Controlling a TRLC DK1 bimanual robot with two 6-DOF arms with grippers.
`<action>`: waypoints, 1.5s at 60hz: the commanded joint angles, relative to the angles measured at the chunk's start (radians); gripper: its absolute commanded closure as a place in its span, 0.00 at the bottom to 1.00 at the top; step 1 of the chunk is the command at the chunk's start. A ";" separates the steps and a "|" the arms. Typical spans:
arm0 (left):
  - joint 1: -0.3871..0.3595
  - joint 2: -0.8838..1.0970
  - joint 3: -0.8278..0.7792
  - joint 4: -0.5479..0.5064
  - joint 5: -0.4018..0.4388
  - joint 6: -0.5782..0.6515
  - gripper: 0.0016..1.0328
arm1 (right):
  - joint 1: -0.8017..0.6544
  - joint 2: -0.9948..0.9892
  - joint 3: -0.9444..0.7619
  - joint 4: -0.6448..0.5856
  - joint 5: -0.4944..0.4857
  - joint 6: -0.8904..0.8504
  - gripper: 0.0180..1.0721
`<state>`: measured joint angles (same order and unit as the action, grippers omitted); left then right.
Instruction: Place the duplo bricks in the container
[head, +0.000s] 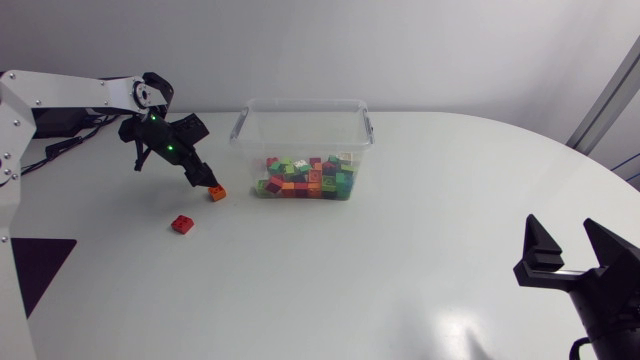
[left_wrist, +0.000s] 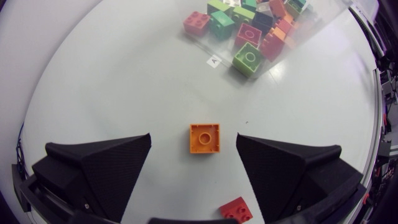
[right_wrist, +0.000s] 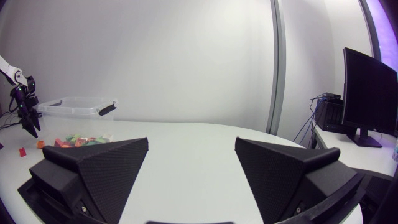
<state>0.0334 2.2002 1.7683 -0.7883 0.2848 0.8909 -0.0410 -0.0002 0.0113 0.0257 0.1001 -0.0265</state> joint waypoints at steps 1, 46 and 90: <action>-0.001 0.062 0.049 -0.003 0.013 0.008 0.08 | 0.003 -0.006 -0.016 -0.004 -0.005 0.017 0.04; -0.015 0.145 0.042 -0.014 -0.006 0.008 0.73 | 0.003 -0.006 -0.016 -0.004 -0.005 0.017 0.04; -0.136 -0.534 -0.061 -0.123 0.053 -0.221 0.75 | 0.003 -0.006 -0.016 -0.004 -0.005 0.017 0.04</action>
<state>-0.0593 1.6596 1.7081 -0.9230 0.3172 0.7475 -0.0410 -0.0002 0.0113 0.0257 0.1001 -0.0265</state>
